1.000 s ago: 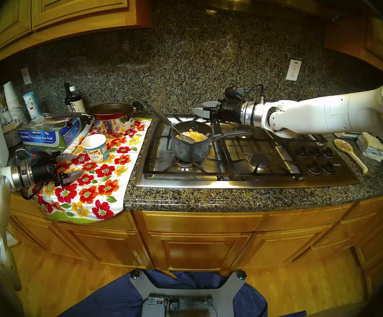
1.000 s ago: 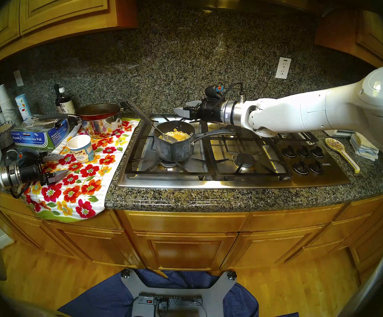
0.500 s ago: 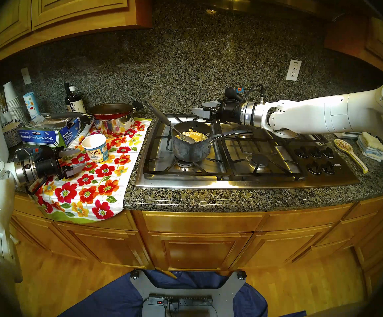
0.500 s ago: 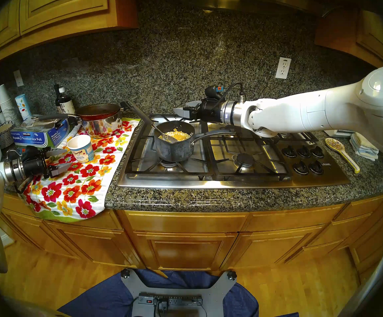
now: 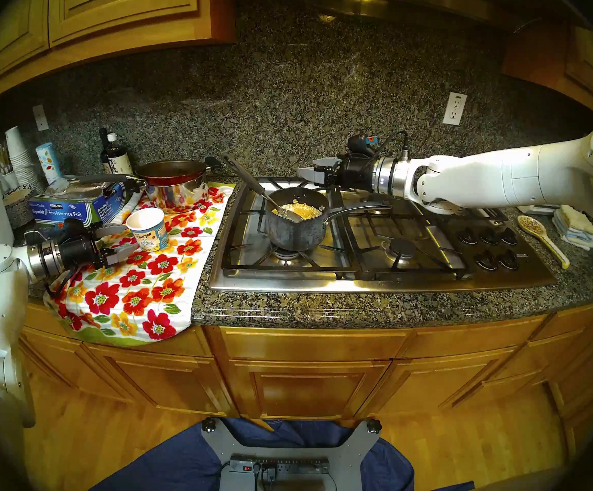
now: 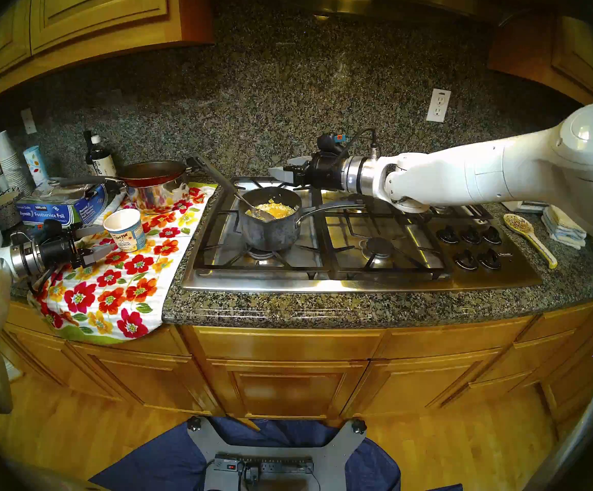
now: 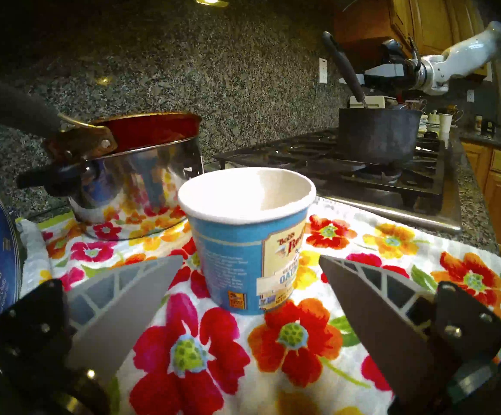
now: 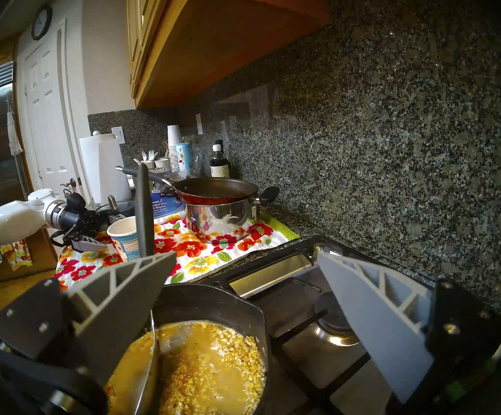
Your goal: Pour oats into pot and stir with a spoon
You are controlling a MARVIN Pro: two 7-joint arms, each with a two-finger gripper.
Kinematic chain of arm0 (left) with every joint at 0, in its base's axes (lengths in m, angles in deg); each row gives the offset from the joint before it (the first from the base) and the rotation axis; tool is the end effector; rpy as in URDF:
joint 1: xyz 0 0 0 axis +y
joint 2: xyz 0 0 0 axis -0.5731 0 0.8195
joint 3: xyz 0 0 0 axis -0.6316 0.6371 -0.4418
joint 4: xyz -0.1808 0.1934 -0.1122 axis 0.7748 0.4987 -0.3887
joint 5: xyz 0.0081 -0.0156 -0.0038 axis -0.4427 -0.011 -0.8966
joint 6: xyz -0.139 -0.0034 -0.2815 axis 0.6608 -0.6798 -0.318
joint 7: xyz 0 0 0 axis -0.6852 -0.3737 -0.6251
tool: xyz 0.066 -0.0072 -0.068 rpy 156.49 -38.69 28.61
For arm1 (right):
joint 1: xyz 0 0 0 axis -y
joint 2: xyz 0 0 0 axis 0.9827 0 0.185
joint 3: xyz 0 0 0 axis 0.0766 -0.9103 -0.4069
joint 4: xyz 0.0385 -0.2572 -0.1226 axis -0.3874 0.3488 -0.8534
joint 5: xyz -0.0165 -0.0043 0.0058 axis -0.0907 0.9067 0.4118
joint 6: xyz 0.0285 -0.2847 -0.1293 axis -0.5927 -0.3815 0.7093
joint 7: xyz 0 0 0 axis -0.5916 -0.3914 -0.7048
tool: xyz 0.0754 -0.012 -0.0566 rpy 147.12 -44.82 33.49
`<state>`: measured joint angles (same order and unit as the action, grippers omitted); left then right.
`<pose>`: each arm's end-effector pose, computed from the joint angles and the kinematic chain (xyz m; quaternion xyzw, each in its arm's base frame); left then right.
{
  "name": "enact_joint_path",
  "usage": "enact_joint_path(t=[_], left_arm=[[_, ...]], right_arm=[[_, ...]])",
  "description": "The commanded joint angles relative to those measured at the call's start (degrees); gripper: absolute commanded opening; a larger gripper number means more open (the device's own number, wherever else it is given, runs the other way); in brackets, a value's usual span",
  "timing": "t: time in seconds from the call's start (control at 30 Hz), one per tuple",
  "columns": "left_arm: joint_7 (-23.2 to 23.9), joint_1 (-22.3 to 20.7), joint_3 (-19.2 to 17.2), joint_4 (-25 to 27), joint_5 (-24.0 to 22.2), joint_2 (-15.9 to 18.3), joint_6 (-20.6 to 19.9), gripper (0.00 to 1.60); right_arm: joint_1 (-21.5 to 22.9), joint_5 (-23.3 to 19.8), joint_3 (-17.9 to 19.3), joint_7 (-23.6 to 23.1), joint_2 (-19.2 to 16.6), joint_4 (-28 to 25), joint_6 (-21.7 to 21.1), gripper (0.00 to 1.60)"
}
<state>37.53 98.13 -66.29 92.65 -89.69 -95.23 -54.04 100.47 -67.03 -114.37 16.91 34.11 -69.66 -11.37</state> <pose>0.4047 0.3508 -0.2087 0.6967 -0.3331 0.5994 0.2107 0.5473 0.0120 -0.0944 -0.6597 -0.3490 -0.5642 0.3532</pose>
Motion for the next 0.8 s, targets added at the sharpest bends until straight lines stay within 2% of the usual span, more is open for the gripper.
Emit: enact_joint_path(t=[0.0,0.53,0.77], left_arm=[[-0.09,-3.68,0.68,0.75,-1.88,0.08,0.78,1.60],[-0.09,-4.66,3.36,-0.73,-3.13,0.12,2.44,1.60],[-0.09,-6.02,4.54,-3.13,-2.54,-0.02,4.13,1.60]], right_arm=[[2.02,-0.23,1.21,-0.12,0.10,0.40,0.24,1.60],[2.04,-0.24,1.20,-0.13,0.10,0.39,0.23,1.60],[2.05,-0.25,1.20,-0.13,0.10,0.39,0.23,1.60]])
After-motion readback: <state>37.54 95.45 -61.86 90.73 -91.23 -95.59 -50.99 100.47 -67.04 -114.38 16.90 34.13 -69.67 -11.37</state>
